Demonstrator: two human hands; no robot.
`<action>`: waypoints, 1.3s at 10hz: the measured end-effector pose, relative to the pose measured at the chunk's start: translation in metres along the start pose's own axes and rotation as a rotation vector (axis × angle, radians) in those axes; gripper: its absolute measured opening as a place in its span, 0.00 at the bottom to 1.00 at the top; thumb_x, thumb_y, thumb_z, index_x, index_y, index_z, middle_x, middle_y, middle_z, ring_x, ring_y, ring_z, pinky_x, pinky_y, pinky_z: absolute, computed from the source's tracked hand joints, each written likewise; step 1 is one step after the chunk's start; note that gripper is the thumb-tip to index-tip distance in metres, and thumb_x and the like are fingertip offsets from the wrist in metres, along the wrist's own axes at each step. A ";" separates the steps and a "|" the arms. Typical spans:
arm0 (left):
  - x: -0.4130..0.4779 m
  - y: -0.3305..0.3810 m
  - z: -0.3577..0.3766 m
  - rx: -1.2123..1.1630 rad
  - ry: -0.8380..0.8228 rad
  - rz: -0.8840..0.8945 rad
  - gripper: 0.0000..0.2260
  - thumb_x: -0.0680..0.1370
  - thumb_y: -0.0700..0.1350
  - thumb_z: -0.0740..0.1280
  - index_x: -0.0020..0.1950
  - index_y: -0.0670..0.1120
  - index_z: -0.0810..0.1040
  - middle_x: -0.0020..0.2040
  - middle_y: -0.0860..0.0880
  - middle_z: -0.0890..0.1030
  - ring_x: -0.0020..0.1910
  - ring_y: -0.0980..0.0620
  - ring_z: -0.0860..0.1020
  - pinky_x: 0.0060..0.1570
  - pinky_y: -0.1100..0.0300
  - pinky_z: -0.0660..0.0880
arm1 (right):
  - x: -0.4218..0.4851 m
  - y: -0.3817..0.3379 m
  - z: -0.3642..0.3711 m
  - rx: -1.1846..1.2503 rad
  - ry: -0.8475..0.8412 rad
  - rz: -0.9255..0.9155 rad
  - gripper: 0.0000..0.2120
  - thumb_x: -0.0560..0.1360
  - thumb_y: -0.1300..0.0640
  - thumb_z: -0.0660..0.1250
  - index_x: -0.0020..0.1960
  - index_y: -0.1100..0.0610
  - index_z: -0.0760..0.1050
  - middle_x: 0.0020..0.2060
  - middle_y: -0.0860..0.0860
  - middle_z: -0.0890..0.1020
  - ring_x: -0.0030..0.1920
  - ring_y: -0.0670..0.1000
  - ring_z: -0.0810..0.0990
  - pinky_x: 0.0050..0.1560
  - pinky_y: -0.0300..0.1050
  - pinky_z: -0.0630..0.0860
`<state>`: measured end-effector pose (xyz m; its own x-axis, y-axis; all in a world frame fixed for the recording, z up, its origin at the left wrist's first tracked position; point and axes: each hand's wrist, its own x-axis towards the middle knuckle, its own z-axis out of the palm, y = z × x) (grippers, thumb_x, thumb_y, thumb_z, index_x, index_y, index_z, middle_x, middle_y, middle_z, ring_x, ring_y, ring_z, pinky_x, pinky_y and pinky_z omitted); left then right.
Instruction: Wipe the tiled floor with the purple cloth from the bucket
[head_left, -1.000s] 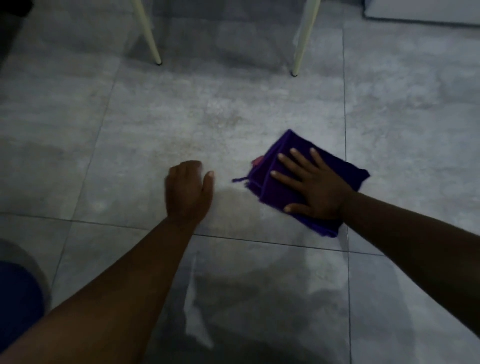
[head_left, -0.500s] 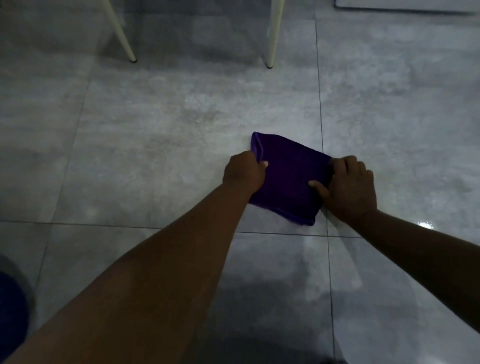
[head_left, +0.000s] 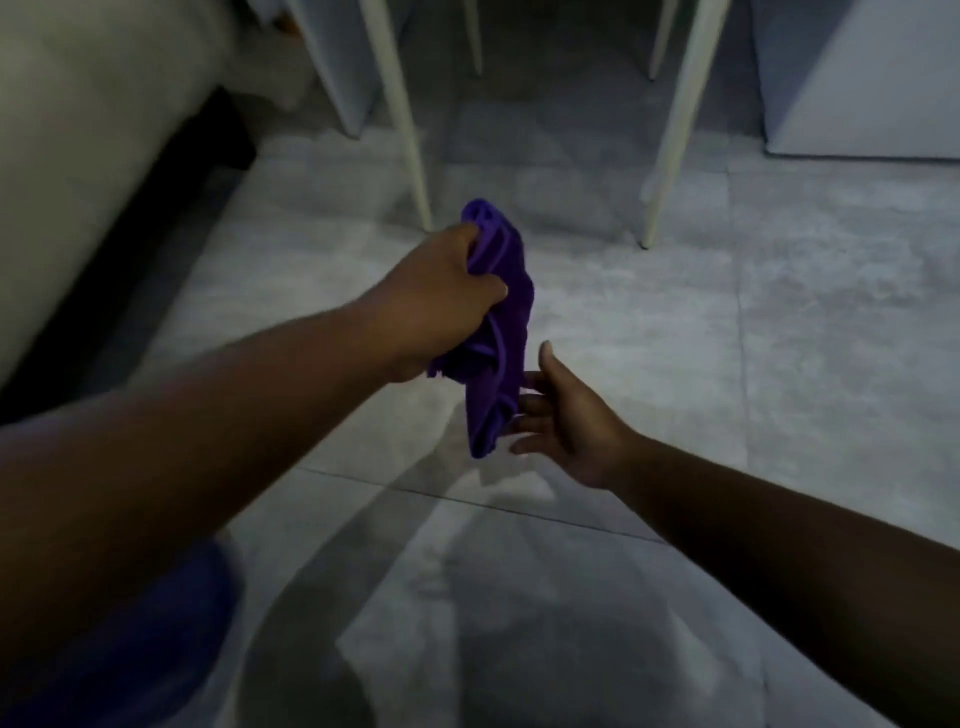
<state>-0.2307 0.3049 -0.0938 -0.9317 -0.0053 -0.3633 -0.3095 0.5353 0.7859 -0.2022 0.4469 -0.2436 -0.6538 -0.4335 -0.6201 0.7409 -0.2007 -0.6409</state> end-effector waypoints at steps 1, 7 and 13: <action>-0.041 0.019 -0.080 -0.131 0.171 0.014 0.15 0.77 0.34 0.65 0.61 0.48 0.70 0.50 0.42 0.81 0.38 0.50 0.85 0.32 0.60 0.81 | 0.001 -0.030 0.094 0.132 -0.231 -0.054 0.30 0.79 0.35 0.53 0.70 0.56 0.72 0.55 0.60 0.82 0.50 0.61 0.83 0.50 0.55 0.79; -0.260 -0.178 -0.267 -0.317 0.657 -0.165 0.30 0.79 0.30 0.62 0.75 0.56 0.67 0.63 0.60 0.74 0.58 0.60 0.79 0.50 0.68 0.80 | -0.020 -0.026 0.342 -0.666 -0.429 -0.466 0.25 0.76 0.67 0.68 0.67 0.46 0.75 0.58 0.43 0.77 0.53 0.44 0.82 0.54 0.43 0.82; -0.187 -0.140 -0.268 0.456 0.471 -0.126 0.18 0.78 0.51 0.67 0.68 0.53 0.75 0.58 0.55 0.79 0.55 0.58 0.77 0.51 0.70 0.69 | 0.008 -0.088 0.188 -1.322 0.078 -0.484 0.32 0.76 0.53 0.71 0.76 0.46 0.61 0.66 0.52 0.77 0.40 0.51 0.86 0.52 0.53 0.80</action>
